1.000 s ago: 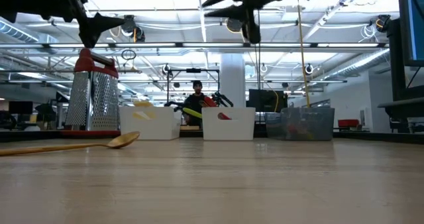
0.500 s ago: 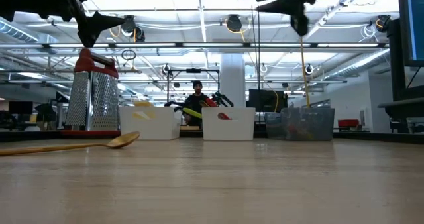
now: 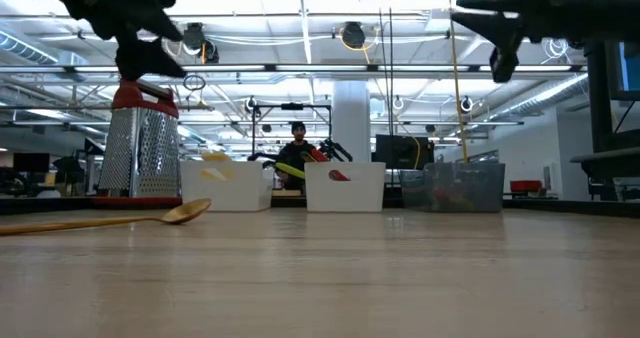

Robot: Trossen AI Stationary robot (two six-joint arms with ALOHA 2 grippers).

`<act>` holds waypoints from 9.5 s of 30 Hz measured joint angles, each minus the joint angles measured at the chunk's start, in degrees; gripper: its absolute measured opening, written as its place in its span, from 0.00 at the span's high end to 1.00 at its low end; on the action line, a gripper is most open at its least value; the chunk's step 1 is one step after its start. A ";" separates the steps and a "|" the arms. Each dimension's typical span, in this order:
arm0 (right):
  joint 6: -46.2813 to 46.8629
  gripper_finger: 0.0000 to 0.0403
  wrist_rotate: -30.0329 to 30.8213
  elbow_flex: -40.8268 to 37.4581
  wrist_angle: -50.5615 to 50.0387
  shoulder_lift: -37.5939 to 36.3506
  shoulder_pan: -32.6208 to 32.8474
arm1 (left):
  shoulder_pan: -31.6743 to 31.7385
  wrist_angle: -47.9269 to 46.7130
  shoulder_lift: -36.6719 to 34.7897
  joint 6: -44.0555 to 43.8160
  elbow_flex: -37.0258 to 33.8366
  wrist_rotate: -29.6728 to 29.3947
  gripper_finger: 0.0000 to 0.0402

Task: Pick & Place Kitchen Items
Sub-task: Put the golden spoon into the right white bin, then return to Home Position

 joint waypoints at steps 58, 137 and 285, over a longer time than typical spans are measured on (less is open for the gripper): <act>-8.16 0.83 -0.26 -12.08 14.43 -5.14 -0.02 | -8.23 -11.07 35.57 -30.89 8.44 3.31 0.15; -7.74 0.83 -0.07 -12.10 14.18 -5.15 -0.03 | -5.67 -9.15 36.88 -24.89 8.13 -2.40 1.00; -7.72 0.83 2.60 -12.12 6.73 -4.51 -0.07 | 24.35 -23.02 56.09 0.77 74.36 6.73 0.63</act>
